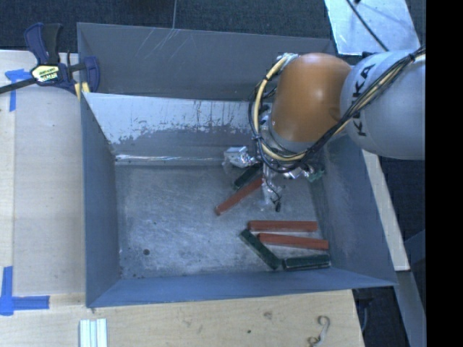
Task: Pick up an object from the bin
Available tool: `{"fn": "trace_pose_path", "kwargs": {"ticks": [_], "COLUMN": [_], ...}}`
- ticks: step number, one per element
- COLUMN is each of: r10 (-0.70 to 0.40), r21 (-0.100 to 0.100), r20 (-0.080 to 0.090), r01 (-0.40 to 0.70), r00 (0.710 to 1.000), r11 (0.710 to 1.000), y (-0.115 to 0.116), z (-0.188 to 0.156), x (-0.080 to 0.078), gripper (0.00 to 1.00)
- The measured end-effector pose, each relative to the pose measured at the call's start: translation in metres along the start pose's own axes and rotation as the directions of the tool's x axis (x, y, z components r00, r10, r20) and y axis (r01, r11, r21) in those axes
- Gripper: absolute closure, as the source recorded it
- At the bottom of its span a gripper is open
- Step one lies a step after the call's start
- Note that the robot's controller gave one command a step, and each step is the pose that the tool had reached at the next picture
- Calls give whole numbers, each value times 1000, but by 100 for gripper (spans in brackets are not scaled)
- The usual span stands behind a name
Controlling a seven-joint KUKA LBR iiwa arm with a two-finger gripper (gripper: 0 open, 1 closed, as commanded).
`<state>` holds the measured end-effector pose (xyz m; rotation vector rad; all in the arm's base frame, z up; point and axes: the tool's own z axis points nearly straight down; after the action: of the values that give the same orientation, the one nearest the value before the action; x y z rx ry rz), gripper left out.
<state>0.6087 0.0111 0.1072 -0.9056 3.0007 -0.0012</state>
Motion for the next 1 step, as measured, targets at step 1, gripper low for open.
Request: {"fn": "trace_pose_path", "kwargs": {"ticks": [1], "r10": [-134], "r21": [-3], "r20": [-5], "r01": [134], "r00": [991], "r11": [991], "y": [6], "z": [37], "x": [-7], "gripper": [0]}}
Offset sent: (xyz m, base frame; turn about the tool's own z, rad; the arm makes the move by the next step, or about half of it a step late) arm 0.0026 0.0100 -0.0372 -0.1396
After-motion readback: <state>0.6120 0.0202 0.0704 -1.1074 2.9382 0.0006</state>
